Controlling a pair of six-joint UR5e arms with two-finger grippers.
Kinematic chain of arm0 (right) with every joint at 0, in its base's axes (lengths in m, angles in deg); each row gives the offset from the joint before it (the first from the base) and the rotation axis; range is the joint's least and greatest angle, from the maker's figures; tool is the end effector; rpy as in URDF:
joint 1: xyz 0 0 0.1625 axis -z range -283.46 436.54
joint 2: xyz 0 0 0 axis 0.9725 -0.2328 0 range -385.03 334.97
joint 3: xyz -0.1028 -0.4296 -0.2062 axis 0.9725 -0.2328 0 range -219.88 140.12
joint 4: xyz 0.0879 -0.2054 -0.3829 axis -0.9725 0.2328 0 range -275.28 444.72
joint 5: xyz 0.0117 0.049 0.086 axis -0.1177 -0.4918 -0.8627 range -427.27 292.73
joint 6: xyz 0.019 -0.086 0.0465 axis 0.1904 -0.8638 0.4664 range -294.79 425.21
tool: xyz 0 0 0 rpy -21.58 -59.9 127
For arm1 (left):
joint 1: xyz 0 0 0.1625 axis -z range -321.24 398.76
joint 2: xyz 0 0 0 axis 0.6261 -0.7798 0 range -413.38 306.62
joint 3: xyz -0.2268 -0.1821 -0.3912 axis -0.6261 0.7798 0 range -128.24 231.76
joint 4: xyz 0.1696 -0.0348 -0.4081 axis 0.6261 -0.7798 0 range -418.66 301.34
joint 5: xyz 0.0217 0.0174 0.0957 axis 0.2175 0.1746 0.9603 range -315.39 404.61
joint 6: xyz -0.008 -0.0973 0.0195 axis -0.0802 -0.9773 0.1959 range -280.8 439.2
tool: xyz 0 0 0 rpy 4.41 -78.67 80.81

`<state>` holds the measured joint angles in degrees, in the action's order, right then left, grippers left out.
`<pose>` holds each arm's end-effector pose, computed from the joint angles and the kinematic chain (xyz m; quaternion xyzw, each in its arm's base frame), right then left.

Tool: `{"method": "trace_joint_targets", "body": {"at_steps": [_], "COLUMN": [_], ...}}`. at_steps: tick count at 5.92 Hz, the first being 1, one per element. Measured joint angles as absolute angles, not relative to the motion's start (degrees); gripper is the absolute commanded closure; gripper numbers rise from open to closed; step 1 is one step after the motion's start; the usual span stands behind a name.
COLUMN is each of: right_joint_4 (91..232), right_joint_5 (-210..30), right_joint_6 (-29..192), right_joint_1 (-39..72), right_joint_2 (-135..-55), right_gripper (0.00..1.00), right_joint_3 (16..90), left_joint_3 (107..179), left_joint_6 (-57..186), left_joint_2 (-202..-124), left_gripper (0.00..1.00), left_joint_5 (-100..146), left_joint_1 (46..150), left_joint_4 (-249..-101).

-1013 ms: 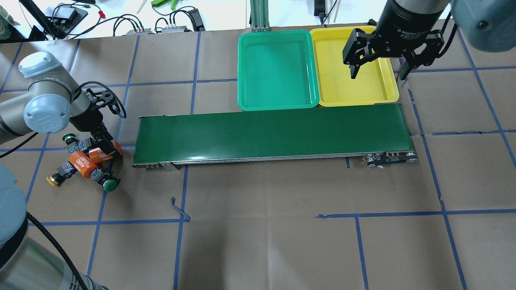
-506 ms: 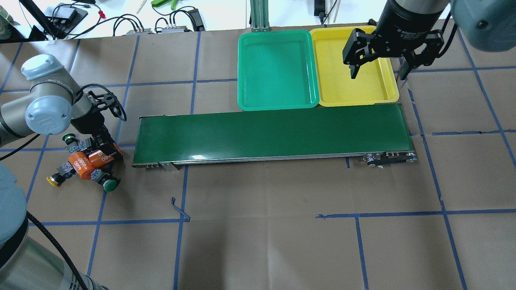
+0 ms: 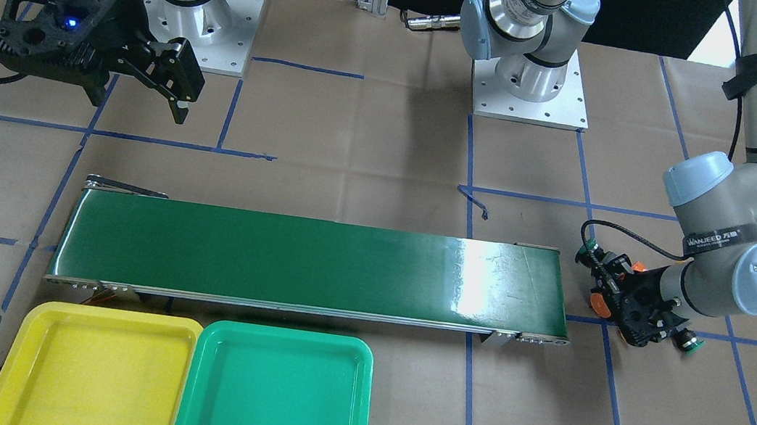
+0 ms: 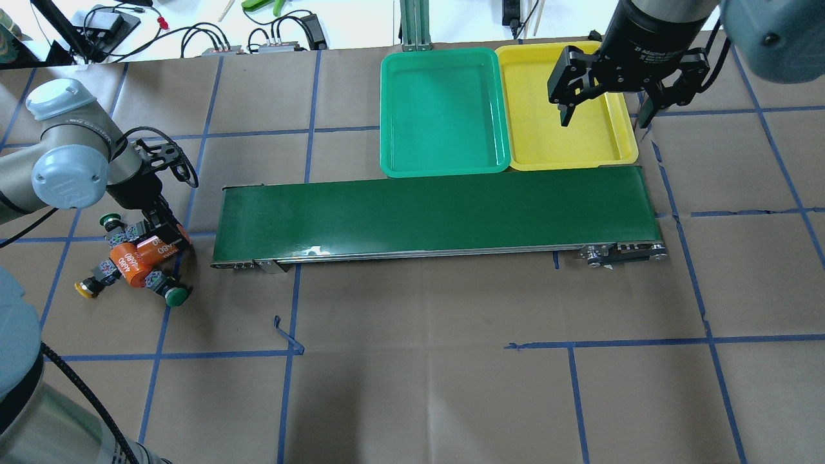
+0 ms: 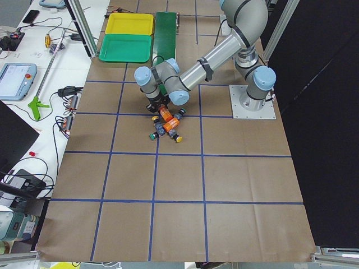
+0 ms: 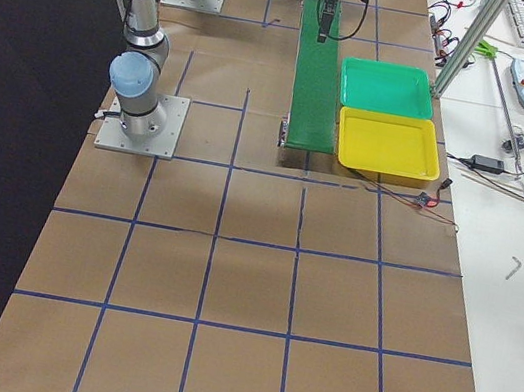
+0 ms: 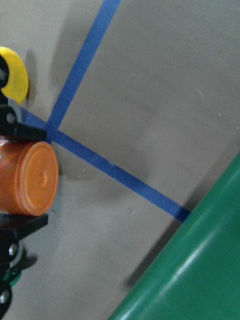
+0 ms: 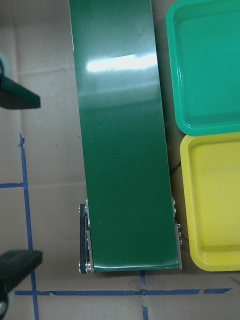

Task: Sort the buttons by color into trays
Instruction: 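Carry the orange cylinder onto the conveyor belt and release it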

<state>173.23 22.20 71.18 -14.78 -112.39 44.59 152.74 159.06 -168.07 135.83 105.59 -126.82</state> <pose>0.1468 -0.5436 0.5737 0.0406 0.9991 -0.0119 0.0054 0.1234 -0.6218 0.2384 -0.4724 -0.8731 -0.0831 0.0876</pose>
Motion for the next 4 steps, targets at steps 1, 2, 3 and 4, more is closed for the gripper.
{"method": "trace_joint_targets", "body": {"at_steps": [1,2,3,4], "right_joint_4": [173.23,173.23,173.23,173.23], "right_joint_5": [22.2,22.2,22.2,22.2], "right_joint_6": [71.18,71.18,71.18,71.18], "right_joint_1": [-14.78,-14.78,-14.78,-14.78], "right_joint_2": [-112.39,-112.39,-112.39,-112.39], "right_gripper": [0.0,0.0,0.0,0.0], "right_joint_3": [44.59,44.59,44.58,44.59], "left_joint_3": [151.0,148.54,146.7,145.77], "left_joint_6": [159.13,159.45,159.8,160.09], "left_joint_2": [-167.22,-166.16,-164.51,-163.18], "left_gripper": [1.0,1.0,1.0,0.99], "left_joint_5": [135.55,135.25,135.16,135.16], "left_joint_1": [106.29,108.39,112.37,116.94], "left_joint_4": [-128.52,-131.18,-133.54,-135.11]}}
